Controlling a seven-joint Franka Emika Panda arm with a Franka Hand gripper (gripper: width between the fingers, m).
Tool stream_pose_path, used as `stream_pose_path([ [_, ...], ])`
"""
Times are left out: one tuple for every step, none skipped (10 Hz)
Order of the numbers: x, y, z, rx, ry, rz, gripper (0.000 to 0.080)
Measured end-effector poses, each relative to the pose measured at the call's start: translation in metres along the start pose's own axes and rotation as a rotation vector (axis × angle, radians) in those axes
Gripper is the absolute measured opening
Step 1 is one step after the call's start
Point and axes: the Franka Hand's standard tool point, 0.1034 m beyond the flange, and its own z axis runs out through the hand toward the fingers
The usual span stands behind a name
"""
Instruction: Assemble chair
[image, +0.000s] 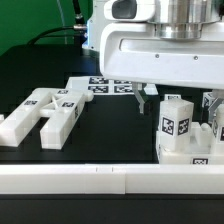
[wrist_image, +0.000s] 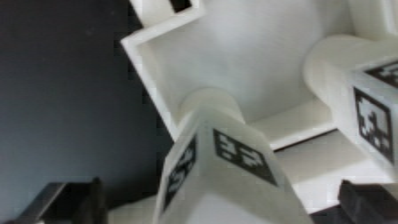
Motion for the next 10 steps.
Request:
stream_pose_path([
  [-0.0002,-0.0005,0.0,0.0,0.0,-0.069,0.0649],
  [-0.0002,-0.0004,0.0,0.0,0.0,-0.123,0.0649],
  [0.0005,0.0008,-0.0002,-0.007,0.001,-0.236,0.0649],
  [0.0014,0.0031,-0.0001,-0.01,0.002,-0.303,0.0649],
  [0.0022,0.0051,0.0,-0.012,0.001,-0.394,0.0649],
  [0.0027,0.0053,-0.0003,-0.021,0.002,-0.456,0.0649],
  [0.0031,0.0052,-0.0007,-0.03,0.003,-0.51,0.0649],
  [0.0033,0.0059,-0.0007,-0.04,0.002,-0.588,0.0649],
  [0.0036,0.0067,-0.0007,-0.041,0.0,-0.652,0.0649],
  [0.0036,0.007,-0.0006,-0.041,0.0,-0.678,0.0649],
])
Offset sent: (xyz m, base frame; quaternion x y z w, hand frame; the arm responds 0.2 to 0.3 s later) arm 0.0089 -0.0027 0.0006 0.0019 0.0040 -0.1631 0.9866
